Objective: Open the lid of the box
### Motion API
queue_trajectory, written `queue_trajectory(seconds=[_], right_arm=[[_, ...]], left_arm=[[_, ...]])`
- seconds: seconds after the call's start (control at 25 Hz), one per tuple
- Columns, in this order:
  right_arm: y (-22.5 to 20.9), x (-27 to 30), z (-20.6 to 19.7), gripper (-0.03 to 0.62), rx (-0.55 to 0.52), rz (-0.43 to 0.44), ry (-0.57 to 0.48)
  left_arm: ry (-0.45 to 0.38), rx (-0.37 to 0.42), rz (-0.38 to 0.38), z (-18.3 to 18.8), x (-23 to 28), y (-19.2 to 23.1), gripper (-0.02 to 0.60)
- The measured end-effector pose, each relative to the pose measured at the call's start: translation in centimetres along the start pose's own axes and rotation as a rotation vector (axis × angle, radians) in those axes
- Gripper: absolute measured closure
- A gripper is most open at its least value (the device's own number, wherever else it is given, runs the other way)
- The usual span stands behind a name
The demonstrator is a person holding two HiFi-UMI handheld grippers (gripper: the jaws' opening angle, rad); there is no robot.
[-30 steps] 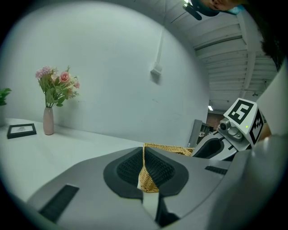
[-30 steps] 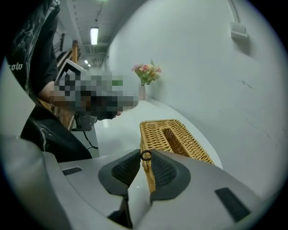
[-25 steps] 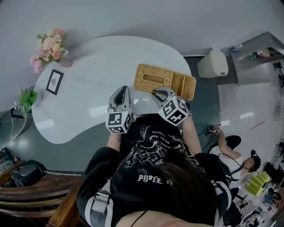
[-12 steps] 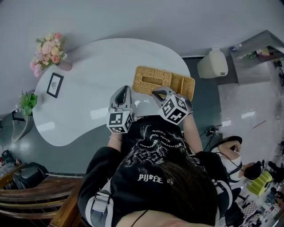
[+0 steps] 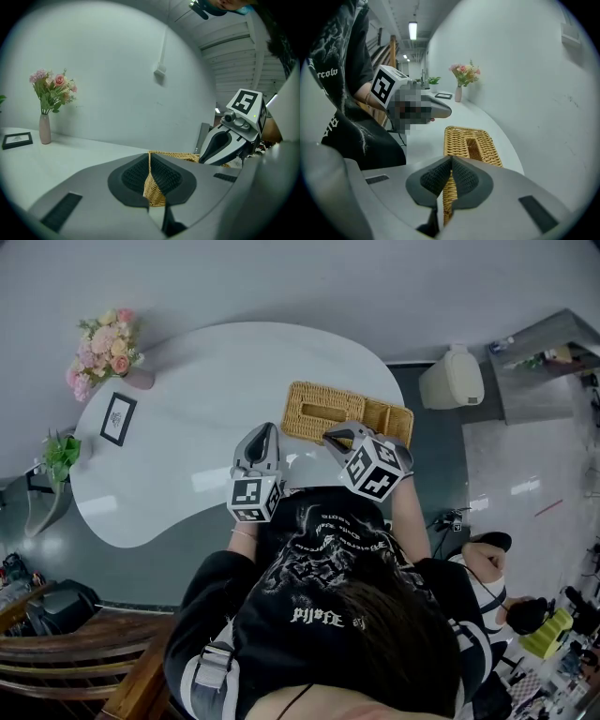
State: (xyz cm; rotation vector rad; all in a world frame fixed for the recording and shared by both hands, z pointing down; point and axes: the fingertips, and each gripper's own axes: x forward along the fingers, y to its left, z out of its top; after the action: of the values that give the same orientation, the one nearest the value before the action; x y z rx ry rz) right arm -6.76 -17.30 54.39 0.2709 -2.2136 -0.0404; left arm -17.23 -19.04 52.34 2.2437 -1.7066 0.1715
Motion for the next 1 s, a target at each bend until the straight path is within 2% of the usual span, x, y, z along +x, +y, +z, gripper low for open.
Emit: queue_trajectory(seconds=[0.44, 1.0], right_arm=[[-0.5, -1.3, 0.9, 0.560, -0.070, 0.078, 0.007], [-3.2, -3.9, 3.0, 0.560, -0.154, 0.076, -0.017]], left_arm=[[0.004, -0.002, 0.011, 0.0, 0.5, 0.3, 0.555], [0.017, -0.004, 0.044, -0.1, 0.8, 0.5, 0.555]])
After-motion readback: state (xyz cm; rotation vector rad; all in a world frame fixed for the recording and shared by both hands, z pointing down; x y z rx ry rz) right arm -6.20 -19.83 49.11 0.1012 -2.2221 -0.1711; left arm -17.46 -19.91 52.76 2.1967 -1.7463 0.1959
